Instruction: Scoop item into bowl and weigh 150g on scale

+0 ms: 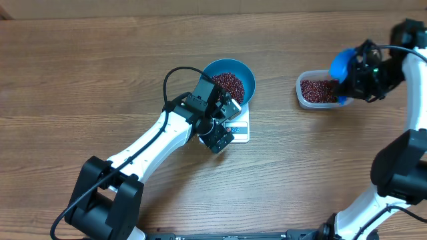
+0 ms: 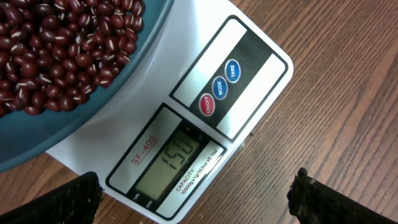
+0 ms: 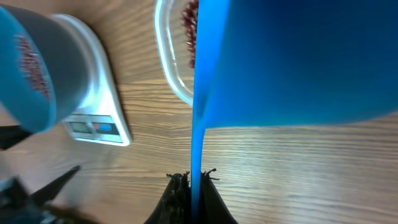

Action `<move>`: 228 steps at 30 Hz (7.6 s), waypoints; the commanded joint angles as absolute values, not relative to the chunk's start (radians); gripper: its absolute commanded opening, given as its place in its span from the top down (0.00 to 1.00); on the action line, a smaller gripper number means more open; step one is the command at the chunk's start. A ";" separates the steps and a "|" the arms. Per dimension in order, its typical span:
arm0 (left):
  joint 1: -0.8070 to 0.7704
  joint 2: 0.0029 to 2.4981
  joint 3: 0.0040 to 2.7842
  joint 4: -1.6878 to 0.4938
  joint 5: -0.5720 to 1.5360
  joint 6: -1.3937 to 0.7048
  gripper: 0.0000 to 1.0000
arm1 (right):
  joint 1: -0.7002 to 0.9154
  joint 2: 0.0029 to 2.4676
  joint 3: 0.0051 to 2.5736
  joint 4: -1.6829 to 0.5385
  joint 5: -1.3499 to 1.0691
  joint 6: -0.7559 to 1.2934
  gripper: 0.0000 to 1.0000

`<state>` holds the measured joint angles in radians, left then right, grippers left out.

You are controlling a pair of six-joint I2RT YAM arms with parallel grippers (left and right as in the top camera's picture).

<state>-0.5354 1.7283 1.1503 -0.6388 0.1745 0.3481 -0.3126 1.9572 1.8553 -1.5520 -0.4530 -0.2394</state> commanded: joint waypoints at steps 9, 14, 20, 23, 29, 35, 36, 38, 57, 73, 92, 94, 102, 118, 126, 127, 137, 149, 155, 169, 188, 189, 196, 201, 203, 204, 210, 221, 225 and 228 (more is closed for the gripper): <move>-0.537 1.734 1.145 -0.638 0.176 0.367 0.00 | -0.343 1.938 1.623 -1.441 -0.719 -0.349 0.96; -0.537 1.734 1.145 -0.638 0.176 0.367 0.00 | -0.343 1.938 1.576 -1.399 -0.720 -0.348 0.95; -0.537 1.734 1.145 -0.638 0.176 0.367 0.00 | -0.343 1.940 1.570 -1.388 -0.717 -0.345 0.85; -0.537 1.734 1.145 -0.638 0.176 0.367 0.00 | -0.343 1.940 1.570 -1.385 -0.702 -0.345 0.59; -0.537 1.734 1.145 -0.638 0.176 0.367 0.00 | -0.343 1.940 1.570 -1.380 -0.697 -0.341 0.00; -0.537 1.734 1.145 -0.638 0.176 0.367 0.01 | -0.343 1.940 1.570 -1.310 -0.708 -0.260 0.00; -0.537 1.734 1.145 -0.638 0.176 0.367 0.00 | -0.343 1.940 1.570 -1.305 -0.719 -0.242 0.00; -0.537 1.734 1.145 -0.638 0.176 0.367 0.00 | -0.340 1.940 1.570 -1.328 -0.697 -0.181 0.00; -0.537 1.734 1.145 -0.638 0.176 0.367 0.00 | -0.350 1.939 1.571 -1.026 -0.278 0.030 0.00; -0.537 1.734 1.145 -0.657 0.175 0.366 0.00 | -0.350 1.939 1.571 -0.970 -0.278 0.030 0.00; -0.535 1.733 1.145 -0.756 0.099 0.291 0.00 | -0.350 1.939 1.571 -0.970 -0.278 0.030 0.00; -0.528 1.733 1.145 -0.754 0.093 0.291 0.00 | -0.350 1.939 1.571 -0.970 -0.278 0.030 0.00; -0.509 1.733 1.145 -0.760 0.093 0.292 0.01 | -0.350 1.939 1.571 -0.970 -0.278 0.030 0.00; -0.532 1.733 1.145 -0.804 0.127 0.102 0.00 | -0.350 1.939 1.571 -0.970 -0.278 0.030 0.00; -0.610 1.733 1.145 -0.807 -0.065 -0.049 0.01 | -0.350 1.939 1.571 -0.970 -0.278 0.030 0.00; -0.609 1.733 1.145 -0.807 -0.066 -0.070 0.00 | -0.350 1.939 1.571 -0.970 -0.278 0.030 0.00; -0.603 1.733 1.145 -0.801 -0.067 -0.134 0.00 | -0.350 1.939 1.571 -0.970 -0.278 0.030 0.00; -0.603 1.733 1.145 -0.782 -0.048 -0.128 0.00 | -0.350 1.939 1.571 -0.970 -0.278 0.030 0.00; -0.603 1.733 1.145 -0.778 -0.048 -0.139 0.00 | -0.350 1.939 1.571 -0.970 -0.278 0.030 0.00; -0.603 1.734 1.145 -0.748 -0.048 -0.139 0.00 | -0.350 1.939 1.571 -0.970 -0.278 0.030 0.00; -0.603 1.734 1.145 -0.747 -0.048 -0.139 0.00 | -0.350 1.939 1.571 -0.970 -0.278 0.030 0.00; -0.603 1.734 1.145 -0.747 -0.048 -0.139 0.00 | -0.350 1.939 1.571 -0.970 -0.278 0.030 0.00; -0.603 1.733 1.145 -0.748 -0.048 -0.139 0.01 | -0.350 1.939 1.571 -0.970 -0.278 0.030 0.00; -0.603 1.734 1.145 -0.747 -0.048 -0.139 0.01 | -0.350 1.939 1.571 -0.970 -0.278 0.030 0.00; -0.603 1.734 1.145 -0.747 -0.048 -0.139 0.01 | -0.350 1.939 1.571 -0.970 -0.278 0.030 0.00; -0.603 1.734 1.145 -0.747 -0.048 -0.139 0.01 | -0.350 1.939 1.571 -0.970 -0.278 0.030 0.00; -0.603 1.734 1.145 -0.747 -0.048 -0.139 0.00 | -0.350 1.939 1.571 -0.970 -0.278 0.030 0.00; -0.603 1.734 1.145 -0.748 -0.048 -0.139 0.01 | -0.350 1.939 1.571 -0.970 -0.278 0.030 0.00; -0.603 1.734 1.145 -0.747 -0.048 -0.139 0.00 | -0.350 1.939 1.571 -0.970 -0.278 0.030 0.00; -0.603 1.733 1.145 -0.748 -0.048 -0.139 0.00 | -0.350 1.939 1.571 -0.970 -0.278 0.030 0.00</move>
<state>-0.6064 1.7283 1.1503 -0.7502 -0.0494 -0.1253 -0.3470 1.9541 1.5696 -0.9760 -0.2813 0.0261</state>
